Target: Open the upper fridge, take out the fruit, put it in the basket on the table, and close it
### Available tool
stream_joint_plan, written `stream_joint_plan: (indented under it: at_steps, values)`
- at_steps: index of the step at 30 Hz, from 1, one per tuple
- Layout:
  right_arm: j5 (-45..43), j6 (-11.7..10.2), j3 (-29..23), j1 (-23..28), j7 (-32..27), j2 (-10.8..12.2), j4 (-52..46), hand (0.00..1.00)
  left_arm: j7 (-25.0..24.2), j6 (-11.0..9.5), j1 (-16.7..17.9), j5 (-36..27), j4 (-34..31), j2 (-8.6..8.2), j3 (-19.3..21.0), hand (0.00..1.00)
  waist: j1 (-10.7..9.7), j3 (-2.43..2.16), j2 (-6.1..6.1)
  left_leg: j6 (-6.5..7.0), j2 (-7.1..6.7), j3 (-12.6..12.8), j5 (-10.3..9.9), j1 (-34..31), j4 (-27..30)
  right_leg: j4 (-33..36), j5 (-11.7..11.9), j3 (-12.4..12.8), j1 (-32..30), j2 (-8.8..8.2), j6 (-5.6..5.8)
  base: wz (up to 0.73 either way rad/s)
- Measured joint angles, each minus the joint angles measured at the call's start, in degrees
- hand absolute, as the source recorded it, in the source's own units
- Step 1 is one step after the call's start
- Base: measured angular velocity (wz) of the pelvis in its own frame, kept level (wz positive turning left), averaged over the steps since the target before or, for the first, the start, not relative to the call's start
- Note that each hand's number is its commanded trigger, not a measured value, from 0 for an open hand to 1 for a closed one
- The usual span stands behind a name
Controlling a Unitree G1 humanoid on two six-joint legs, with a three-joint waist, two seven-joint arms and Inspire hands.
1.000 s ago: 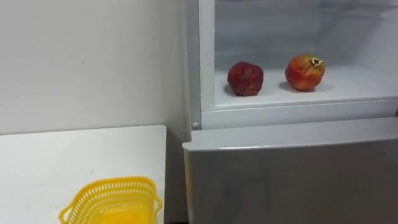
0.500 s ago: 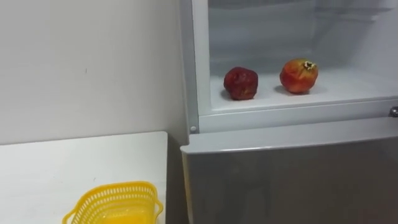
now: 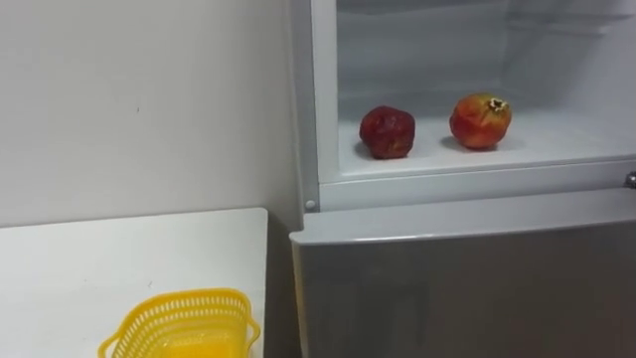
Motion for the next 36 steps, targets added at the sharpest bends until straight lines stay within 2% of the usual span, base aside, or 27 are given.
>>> stream_joint_plan:
  at_steps: [1, 5, 10, 17, 25, 33, 36]
  values:
    - [0.0, 0.3, 0.9, -0.2, 0.2, 0.0, 0.0, 0.0, -1.3, 0.5, -0.5, 1.2, 0.0, 0.1, -1.2, 0.0, -0.8, -0.04, -0.13, -0.01, 0.0, 0.0, 0.0, 0.0, 0.2, 0.0, 0.0, -0.1, 0.0, -0.01, 0.0, 0.0]
    - [-0.9, 1.2, 2.4, -0.4, 0.5, 0.2, 0.0, 0.0, -5.1, 2.0, -2.6, 4.7, -0.1, 0.96, -3.1, 0.0, -1.6, -0.01, -0.44, -0.01, -0.06, 0.4, 0.0, 0.1, 0.3, 0.0, 0.0, 0.1, 0.0, -0.07, 0.03, -0.01]
    - [-1.3, 2.8, 2.6, -0.8, 0.9, 1.1, 0.0, 0.0, -8.2, 3.2, -3.4, 4.9, 1.2, 2.01, -3.3, 0.0, -2.2, 0.09, -0.58, 0.01, -0.05, 1.0, 0.0, 0.2, 0.0, 0.1, -0.1, 1.3, -0.6, -0.03, 0.1, -0.1]
    - [-2.7, 4.8, 2.6, -1.4, 0.5, 1.5, 0.2, 0.0, -10.5, 6.7, -3.1, 7.4, 1.3, 3.07, -2.7, 0.0, -2.3, 0.35, -1.12, 0.02, -0.05, 1.0, 0.0, 0.2, -0.6, 0.1, -0.1, 1.4, -0.9, 0.12, 0.14, -0.01]
    - [-2.8, 5.3, 2.5, -1.7, -3.1, 1.6, 0.7, 0.0, -11.4, 10.5, -2.5, 8.5, 1.4, 2.74, -2.9, 0.0, -2.2, 0.18, -1.42, 0.02, -0.1, 0.9, 0.0, 0.2, -0.3, 0.0, -0.1, 1.5, -0.6, 0.31, 0.15, 0.0]
    - [-0.6, 5.2, 1.8, -1.9, -9.5, 1.7, -2.5, 0.0, -12.4, 11.6, -0.5, 11.3, 1.2, 1.77, -4.1, 0.0, -2.2, 0.32, -1.13, 0.03, -0.1, 0.5, 0.0, -0.1, 0.5, 0.1, -0.4, 1.2, -0.6, -0.11, 0.17, 0.03]
    - [3.1, 3.6, 0.5, -3.0, -12.5, 1.7, -3.8, 0.0, -12.7, 11.5, 0.2, 11.7, 1.2, 1.16, -5.1, 0.0, -2.2, 0.23, -0.85, 0.07, -0.08, 0.4, 0.0, -0.2, 0.8, 0.1, -0.4, 1.2, -0.5, -0.05, 0.17, 0.02]
